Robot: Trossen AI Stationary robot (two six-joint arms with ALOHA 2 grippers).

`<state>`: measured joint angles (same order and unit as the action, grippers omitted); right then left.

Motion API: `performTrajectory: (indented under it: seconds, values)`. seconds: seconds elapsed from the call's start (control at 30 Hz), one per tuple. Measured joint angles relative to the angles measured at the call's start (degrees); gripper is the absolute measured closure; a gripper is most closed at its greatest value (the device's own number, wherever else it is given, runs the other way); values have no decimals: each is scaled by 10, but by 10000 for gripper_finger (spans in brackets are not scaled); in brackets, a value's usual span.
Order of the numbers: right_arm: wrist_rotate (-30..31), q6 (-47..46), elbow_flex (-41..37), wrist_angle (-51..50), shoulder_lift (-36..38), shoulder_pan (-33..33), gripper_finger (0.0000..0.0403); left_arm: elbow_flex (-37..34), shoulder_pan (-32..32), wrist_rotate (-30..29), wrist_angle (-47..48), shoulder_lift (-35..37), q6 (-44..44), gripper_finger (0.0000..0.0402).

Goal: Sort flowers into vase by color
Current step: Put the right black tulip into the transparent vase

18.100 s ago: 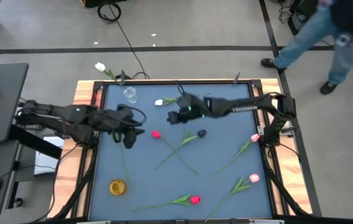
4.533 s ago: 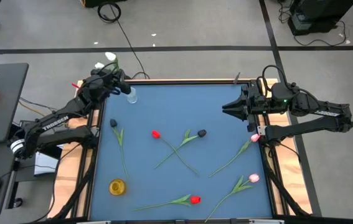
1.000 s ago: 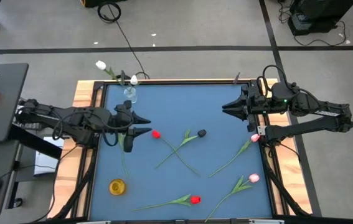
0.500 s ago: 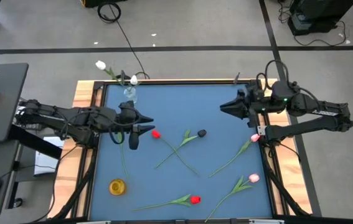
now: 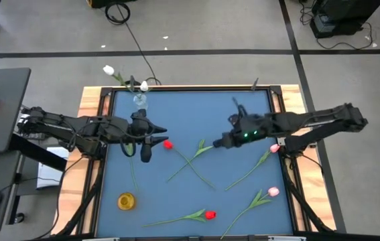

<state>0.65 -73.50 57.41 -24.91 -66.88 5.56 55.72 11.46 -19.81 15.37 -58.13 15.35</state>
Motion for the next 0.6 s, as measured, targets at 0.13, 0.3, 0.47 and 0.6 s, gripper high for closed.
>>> performTrajectory:
  seconds: [0.13,0.3,0.47,0.6]
  values:
    - [13,-109,0,-12,-48,30,319,0,0,0,6,0,14,256]
    - [42,-269,0,-6,-113,70,319,0,0,1,27,0,44,256]
    - [54,-400,0,-8,-170,102,319,0,0,2,56,0,63,256]
    - [59,-482,0,-5,-199,132,319,0,0,2,76,0,65,256]
